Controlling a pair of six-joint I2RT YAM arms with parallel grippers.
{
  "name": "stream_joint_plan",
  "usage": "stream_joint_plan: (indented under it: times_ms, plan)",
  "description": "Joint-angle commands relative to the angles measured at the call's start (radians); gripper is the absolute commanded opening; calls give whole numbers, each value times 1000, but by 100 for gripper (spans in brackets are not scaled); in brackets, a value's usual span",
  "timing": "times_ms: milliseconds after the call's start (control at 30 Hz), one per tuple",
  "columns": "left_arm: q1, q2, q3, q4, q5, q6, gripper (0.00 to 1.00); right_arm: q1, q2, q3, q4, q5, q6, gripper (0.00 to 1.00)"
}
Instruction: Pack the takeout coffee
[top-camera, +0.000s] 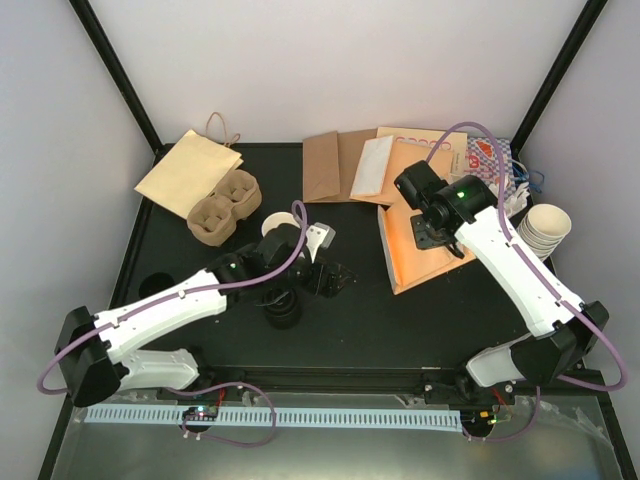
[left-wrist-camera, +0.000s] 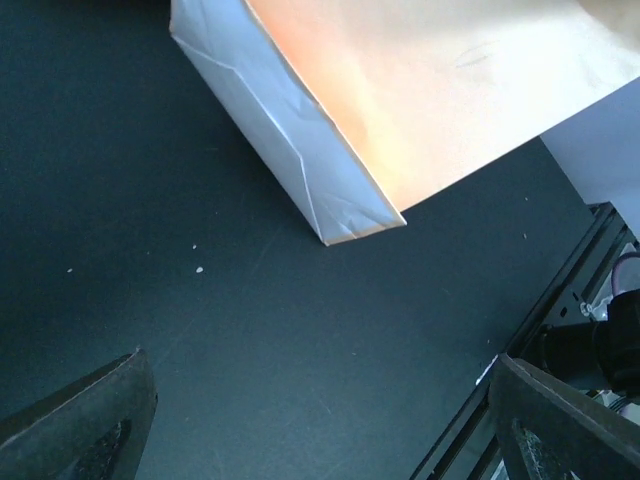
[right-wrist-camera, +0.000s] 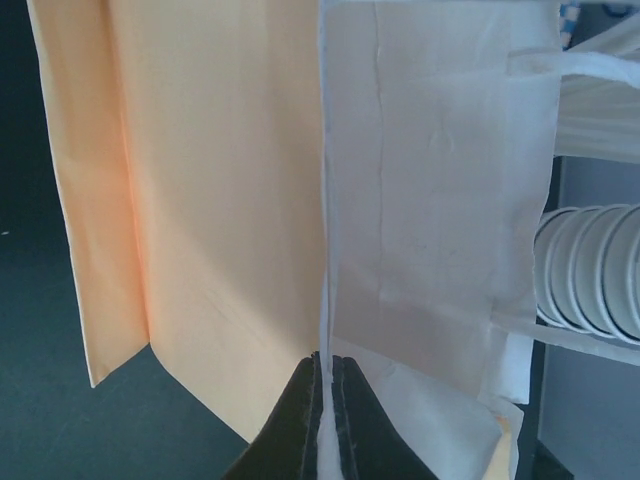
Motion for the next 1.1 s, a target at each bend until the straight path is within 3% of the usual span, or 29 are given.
stream_joint_plan:
  times_ms: [0,367,633,1067]
  plan:
    - [-6,-38,39,-20,-13,18,94,3,-21,-5,-15,137,32,1]
    - [-6,-85,34,-50,-32,32,94,3,4,-6,-39,256,63,1]
    - [-6,-104,30,-52,-41,43,95,3,18,4,-39,239,61,1]
    - [-6,-135,6,-75,-37,29,95,13,42,98,8,-139,-23,1]
